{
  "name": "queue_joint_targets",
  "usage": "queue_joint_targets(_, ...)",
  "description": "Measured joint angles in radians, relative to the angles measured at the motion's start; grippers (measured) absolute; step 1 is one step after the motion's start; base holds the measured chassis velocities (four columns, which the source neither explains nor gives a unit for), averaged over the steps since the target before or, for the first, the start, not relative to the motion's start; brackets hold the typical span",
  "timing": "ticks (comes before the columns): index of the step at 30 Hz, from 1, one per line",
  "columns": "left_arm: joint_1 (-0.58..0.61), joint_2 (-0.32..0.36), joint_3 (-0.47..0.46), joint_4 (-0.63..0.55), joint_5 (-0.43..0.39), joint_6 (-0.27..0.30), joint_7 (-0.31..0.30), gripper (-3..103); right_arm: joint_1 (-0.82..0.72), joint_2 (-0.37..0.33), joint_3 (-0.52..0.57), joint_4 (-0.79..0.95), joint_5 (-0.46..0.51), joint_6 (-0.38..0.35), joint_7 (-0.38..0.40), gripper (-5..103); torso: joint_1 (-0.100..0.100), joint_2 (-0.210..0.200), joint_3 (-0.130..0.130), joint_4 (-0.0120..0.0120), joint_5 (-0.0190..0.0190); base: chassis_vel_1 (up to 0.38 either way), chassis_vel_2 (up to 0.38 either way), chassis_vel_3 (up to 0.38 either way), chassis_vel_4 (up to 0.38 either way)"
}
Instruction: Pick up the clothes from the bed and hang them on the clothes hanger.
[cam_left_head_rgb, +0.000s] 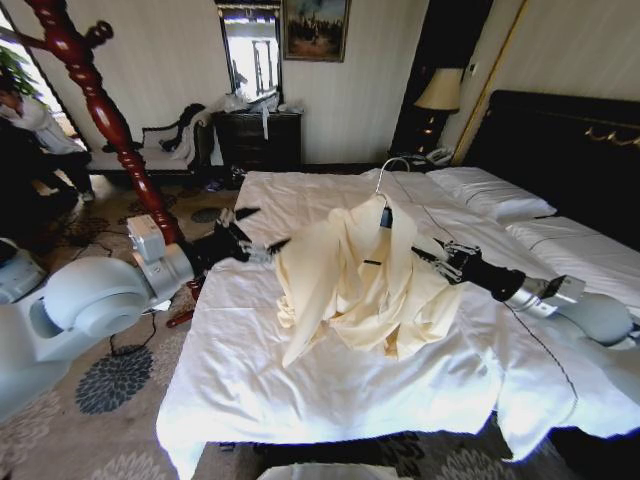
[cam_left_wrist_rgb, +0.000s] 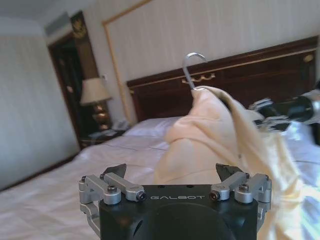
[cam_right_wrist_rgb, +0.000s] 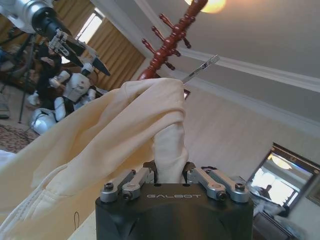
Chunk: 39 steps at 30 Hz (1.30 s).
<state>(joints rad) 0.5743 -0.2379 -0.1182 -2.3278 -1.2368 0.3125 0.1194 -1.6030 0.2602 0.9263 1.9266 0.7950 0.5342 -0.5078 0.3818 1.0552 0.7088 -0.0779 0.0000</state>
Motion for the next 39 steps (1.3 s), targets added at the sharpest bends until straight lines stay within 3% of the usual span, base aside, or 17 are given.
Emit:
queue_joint_targets(15,0.030,0.019,0.072,-0.052,-0.013,0.057,0.026,101,0.007,-0.041,0.003,0.120,-0.067,0.027,-0.048,22,0.000,0.000,0.000,0.0001,-0.0002,0.000,0.000,0.000,0.000)
queue_joint_targets(16,0.027,0.020,0.085,-0.055,-0.011,0.064,0.032,96,0.009,-0.045,0.003,0.123,-0.071,0.027,-0.048,22,0.000,0.000,0.000,0.0000,-0.0002,0.000,0.000,0.000,0.000)
queue_joint_targets(18,0.024,0.021,0.091,-0.055,-0.010,0.066,0.034,96,0.010,-0.047,0.003,0.124,-0.072,0.027,-0.048,22,0.000,0.000,0.000,0.0001,-0.0002,0.000,0.000,0.000,0.000)
queue_joint_targets(25,0.014,0.028,0.127,-0.072,0.007,0.077,0.074,64,0.010,-0.042,0.006,0.140,-0.083,0.025,-0.044,21,0.000,0.000,0.000,-0.0001,0.0000,0.000,0.000,0.000,0.000)
queue_joint_targets(27,0.015,0.031,0.126,-0.072,0.008,0.077,0.078,64,0.009,-0.042,0.006,0.144,-0.086,0.025,-0.043,21,0.000,0.000,0.000,-0.0002,-0.0001,0.000,0.000,0.000,0.000)
queue_joint_targets(28,0.017,0.035,0.125,-0.071,0.010,0.078,0.083,53,0.008,-0.041,0.007,0.148,-0.092,0.026,-0.043,21,0.000,0.000,0.000,-0.0001,0.0000,0.000,0.000,0.000,0.000)
queue_joint_targets(30,0.017,0.036,0.124,-0.071,0.010,0.078,0.085,53,0.008,-0.041,0.007,0.151,-0.094,0.027,-0.043,21,0.000,0.000,0.000,0.0000,0.0000,0.000,0.000,0.000,0.000)
queue_joint_targets(31,0.018,0.036,0.123,-0.071,0.011,0.078,0.088,42,0.007,-0.040,0.009,0.157,-0.096,0.028,-0.041,21,0.000,0.000,0.000,0.0000,-0.0001,0.000,0.000,0.000,0.000)
queue_joint_targets(32,0.019,0.036,0.123,-0.071,0.012,0.078,0.091,42,0.007,-0.040,0.010,0.160,-0.096,0.028,-0.039,21,0.000,0.000,0.000,0.0000,-0.0001,0.000,0.000,0.000,0.000)
queue_joint_targets(35,0.023,0.035,0.121,-0.063,0.027,0.074,0.109,26,0.006,-0.037,0.014,0.168,-0.096,0.029,-0.024,21,0.000,0.000,0.000,-0.0001,0.0000,0.000,0.000,0.000,0.000)
queue_joint_targets(39,0.025,0.034,0.121,-0.052,0.057,0.058,0.142,20,0.006,-0.037,0.017,0.172,-0.096,0.031,-0.004,21,0.000,0.000,0.000,-0.0001,-0.0001,0.000,0.000,0.000,0.000)
